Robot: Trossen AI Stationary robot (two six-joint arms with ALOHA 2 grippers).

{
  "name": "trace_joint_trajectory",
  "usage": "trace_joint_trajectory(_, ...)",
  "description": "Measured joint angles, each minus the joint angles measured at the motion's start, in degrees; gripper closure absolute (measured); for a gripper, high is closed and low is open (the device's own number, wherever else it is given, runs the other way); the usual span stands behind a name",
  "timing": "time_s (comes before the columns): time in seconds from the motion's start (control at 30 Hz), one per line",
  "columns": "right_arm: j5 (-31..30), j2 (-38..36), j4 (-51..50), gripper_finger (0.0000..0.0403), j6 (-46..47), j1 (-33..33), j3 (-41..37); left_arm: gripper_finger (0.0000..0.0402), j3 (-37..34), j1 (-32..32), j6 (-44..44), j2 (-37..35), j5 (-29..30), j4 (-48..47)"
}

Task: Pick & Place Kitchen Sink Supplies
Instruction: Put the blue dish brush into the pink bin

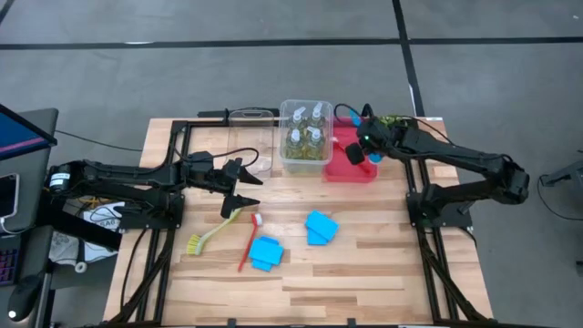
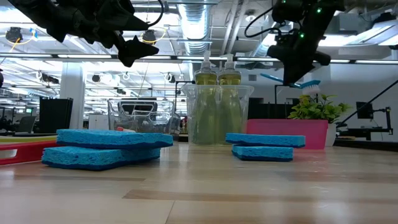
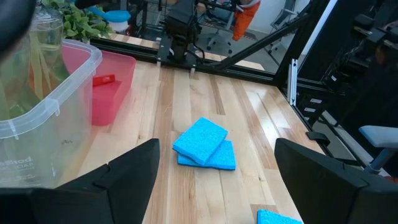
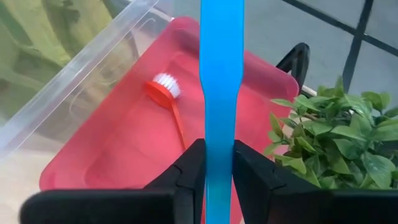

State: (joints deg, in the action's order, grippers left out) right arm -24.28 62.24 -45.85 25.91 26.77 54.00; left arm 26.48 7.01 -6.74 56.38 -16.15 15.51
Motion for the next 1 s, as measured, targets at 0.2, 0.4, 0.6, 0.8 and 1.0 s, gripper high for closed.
trace_joint_trajectory(0.2, 0.38, 0.02, 0.67, 0.0338, -0.99, 0.41, 0.0, 0.0082, 0.0, -0.01, 0.0, 0.0, 0.01, 0.0)
trace_joint_trajectory(0.4, 0.4, 0.0, 2.01, 0.0337, -1.0, 0.41, 0.0, 0.0082, 0.0, 0.0, 0.0, 0.0, 0.01, 0.0)
trace_joint_trajectory(0.6, 0.4, 0.0, 1.99, 0.0337, -1.06, 0.35, 0.0, 0.0082, 0.0, 0.0, 0.0, 0.0, 0.01, 0.0)
trace_joint_trajectory(0.8, 0.4, 0.0, 1.99, 0.0336, -2.49, -0.22, 0.0, 0.0082, 0.0, -0.01, 0.0, 0.0, -0.01, 0.0)
trace_joint_trajectory(1.0, 0.37, 0.0, 1.99, 0.0327, -2.49, -0.99, 0.0, 0.0082, 0.0, 0.0, 0.0, 0.0, 0.0, 0.0)
